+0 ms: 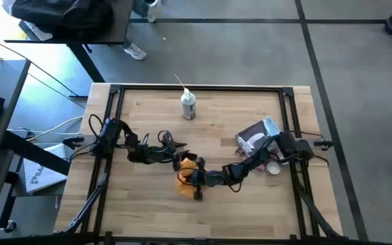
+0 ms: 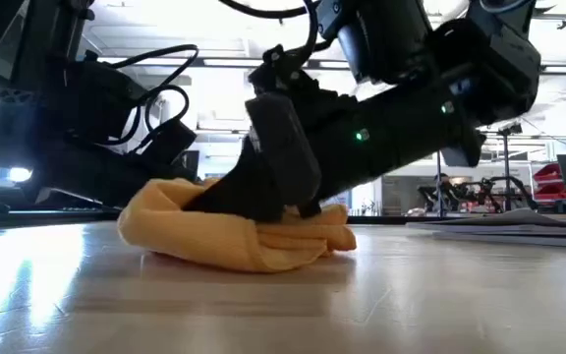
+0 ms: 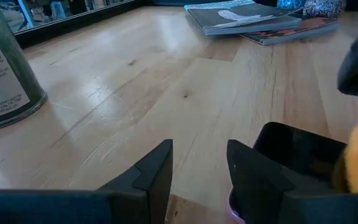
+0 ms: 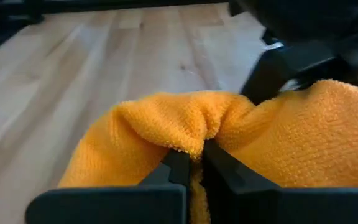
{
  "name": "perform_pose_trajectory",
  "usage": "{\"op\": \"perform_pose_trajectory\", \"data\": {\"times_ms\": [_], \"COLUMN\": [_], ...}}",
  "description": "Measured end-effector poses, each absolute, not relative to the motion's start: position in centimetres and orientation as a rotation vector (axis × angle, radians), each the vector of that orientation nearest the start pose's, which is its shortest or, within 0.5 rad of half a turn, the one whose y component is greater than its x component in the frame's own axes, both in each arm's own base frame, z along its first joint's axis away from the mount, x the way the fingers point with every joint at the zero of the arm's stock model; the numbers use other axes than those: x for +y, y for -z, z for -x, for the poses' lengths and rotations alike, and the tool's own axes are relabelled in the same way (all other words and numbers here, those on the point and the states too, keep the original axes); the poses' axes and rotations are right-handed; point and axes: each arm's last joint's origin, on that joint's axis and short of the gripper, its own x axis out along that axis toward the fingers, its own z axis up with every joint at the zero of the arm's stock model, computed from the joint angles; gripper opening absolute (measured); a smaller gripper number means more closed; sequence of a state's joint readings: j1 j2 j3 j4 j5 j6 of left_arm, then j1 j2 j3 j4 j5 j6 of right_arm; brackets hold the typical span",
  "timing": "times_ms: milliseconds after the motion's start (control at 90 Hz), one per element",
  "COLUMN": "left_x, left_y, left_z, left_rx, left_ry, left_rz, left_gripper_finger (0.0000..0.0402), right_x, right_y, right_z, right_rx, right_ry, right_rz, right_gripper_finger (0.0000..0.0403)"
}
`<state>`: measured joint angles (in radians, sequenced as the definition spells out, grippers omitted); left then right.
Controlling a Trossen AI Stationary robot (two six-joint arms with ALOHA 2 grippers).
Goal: Apply microfiber cloth
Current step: Wipe the back and front of the cellphone using the orange microfiber cloth
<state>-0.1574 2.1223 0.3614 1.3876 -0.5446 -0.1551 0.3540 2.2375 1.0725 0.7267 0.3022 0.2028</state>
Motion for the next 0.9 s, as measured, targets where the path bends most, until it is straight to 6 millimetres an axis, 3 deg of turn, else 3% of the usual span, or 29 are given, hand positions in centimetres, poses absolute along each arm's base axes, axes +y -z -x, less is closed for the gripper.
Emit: {"op": "perform_pose_trajectory", "data": {"times_ms": [244,400,500,656,900], "left_x": [-2.5,-2.5,-2.5,-2.7,-2.7], "left_y": [-4.3,-4.2,-4.4,-5.5,-11.0], "left_z": [-25.6,-25.6,-25.6,-25.7,-25.1], "left_rx": [0.321,0.324,0.318,0.286,0.065], "left_ry": [-0.419,-0.427,-0.422,-0.401,-0.384], "left_rz": [0.020,0.016,-0.009,-0.077,-0.024], "left_gripper_finger": [0.0131,0.0131,0.0131,0.0131,0.0131], "right_x": [14.7,15.0,15.3,15.9,16.3], "right_y": [-6.7,-7.7,-9.7,-14.4,-20.7], "right_z": [-39.5,-39.2,-38.2,-35.3,-29.9], "right_rx": [0.472,0.540,0.614,0.683,0.665], "right_ry": [-0.215,-0.277,-0.217,-0.007,0.265], "right_rz": [-0.133,-0.198,-0.152,0.039,0.065], "right_gripper_finger": [0.0000,0.0000,0.0000,0.0000,0.0000]}}
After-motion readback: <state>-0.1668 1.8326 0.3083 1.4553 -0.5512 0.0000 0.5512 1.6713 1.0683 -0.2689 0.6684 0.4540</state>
